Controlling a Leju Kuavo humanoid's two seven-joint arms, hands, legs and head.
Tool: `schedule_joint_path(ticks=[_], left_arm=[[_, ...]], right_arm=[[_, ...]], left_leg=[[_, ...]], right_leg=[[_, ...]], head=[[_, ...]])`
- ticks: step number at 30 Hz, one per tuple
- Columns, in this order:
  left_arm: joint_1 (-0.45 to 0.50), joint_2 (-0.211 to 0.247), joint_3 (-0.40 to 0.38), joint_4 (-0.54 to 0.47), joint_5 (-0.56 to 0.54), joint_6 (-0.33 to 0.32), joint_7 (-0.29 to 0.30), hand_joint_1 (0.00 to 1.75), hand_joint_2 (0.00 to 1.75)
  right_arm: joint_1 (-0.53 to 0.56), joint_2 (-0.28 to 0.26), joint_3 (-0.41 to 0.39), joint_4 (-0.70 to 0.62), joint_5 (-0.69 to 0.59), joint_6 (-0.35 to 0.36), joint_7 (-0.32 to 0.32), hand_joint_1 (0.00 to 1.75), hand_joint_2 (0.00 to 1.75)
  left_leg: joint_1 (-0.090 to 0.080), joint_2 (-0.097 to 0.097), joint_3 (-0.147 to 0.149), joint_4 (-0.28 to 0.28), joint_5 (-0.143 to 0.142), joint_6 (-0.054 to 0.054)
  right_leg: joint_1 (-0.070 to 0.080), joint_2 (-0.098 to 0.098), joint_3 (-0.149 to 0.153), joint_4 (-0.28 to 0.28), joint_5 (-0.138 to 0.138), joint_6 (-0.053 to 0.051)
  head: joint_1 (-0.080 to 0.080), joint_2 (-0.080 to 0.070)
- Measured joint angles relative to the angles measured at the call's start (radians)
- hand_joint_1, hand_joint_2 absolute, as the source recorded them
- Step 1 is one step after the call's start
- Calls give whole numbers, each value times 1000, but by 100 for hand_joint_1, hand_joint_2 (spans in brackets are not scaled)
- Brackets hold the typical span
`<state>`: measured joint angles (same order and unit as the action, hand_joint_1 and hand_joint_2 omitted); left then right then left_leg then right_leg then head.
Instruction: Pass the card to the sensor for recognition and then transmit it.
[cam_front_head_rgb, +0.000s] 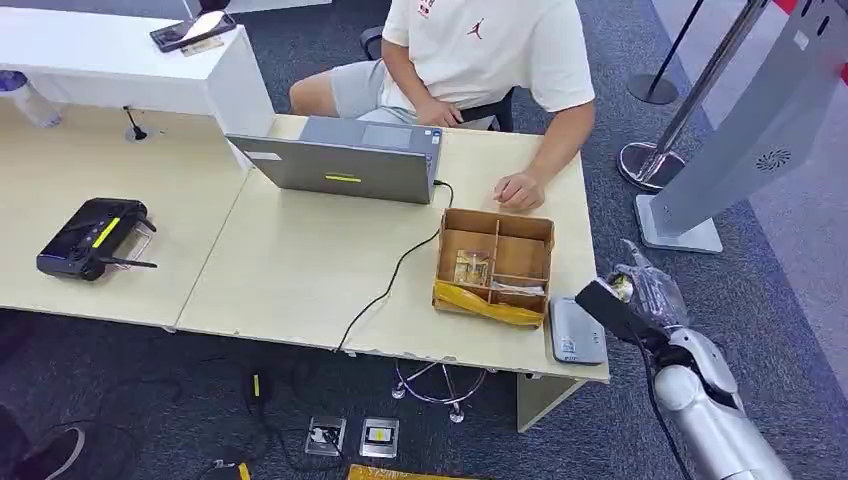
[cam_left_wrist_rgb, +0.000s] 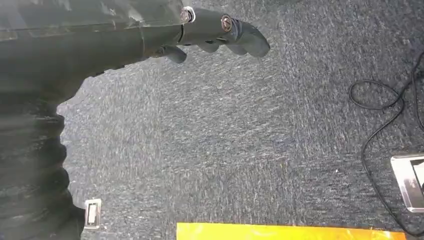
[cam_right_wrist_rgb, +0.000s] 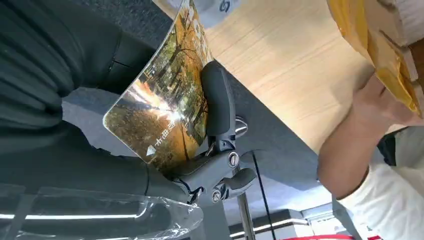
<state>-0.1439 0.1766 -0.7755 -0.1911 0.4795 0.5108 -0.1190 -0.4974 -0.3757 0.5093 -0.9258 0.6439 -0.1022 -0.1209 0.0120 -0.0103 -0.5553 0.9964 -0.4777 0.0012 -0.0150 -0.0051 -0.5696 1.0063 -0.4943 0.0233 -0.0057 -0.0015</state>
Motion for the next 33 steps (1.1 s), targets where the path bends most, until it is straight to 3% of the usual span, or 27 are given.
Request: schedule_joint_path(ticks=[33], left_arm=[[0, -4, 0, 0, 8, 2, 4, 0, 175]], right_arm=[[31, 46, 36, 73, 12, -34, -16, 175, 175]], left_leg=[[0, 0, 0, 0, 0, 0]], right_leg=[[0, 0, 0, 0, 0, 0]], head=[[0, 0]])
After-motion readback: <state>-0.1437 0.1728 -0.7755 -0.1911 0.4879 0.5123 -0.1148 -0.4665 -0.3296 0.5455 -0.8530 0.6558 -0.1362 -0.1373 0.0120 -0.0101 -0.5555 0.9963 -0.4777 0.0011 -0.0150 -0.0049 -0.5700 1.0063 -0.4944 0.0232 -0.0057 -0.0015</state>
